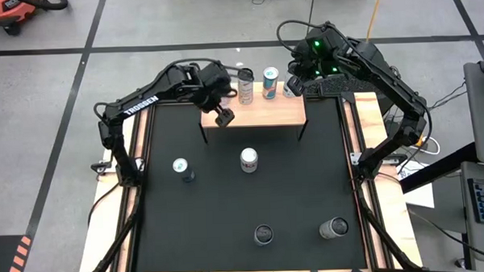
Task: Place canned beverage on shelf
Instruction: Put the white and yellow soda can aligned with the other white and yellow soda can on the shelf
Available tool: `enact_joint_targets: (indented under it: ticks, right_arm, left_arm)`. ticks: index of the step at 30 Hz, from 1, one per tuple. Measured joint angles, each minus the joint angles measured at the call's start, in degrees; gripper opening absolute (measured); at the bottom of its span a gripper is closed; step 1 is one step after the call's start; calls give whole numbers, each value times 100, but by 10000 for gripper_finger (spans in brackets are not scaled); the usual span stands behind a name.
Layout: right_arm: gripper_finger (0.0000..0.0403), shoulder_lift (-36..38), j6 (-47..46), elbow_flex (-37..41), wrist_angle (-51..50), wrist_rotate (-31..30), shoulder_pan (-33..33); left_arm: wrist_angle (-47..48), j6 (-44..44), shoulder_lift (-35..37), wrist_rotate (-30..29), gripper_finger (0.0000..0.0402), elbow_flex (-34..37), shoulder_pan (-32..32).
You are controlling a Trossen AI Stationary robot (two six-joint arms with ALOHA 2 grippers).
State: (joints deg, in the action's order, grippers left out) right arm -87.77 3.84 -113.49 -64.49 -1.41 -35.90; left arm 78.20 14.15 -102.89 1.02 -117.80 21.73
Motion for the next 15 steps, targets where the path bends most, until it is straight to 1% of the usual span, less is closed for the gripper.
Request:
enact_joint_targets:
  ticks: [8, 15]
  right_arm:
    - [0, 0, 1, 0, 2, -1, -1]
    - [0, 0, 1, 0, 1, 0, 0]
  left_arm:
    - [755, -304, -2, 37, 398, 0, -405]
    - [842, -306, -2, 35, 398, 0, -748]
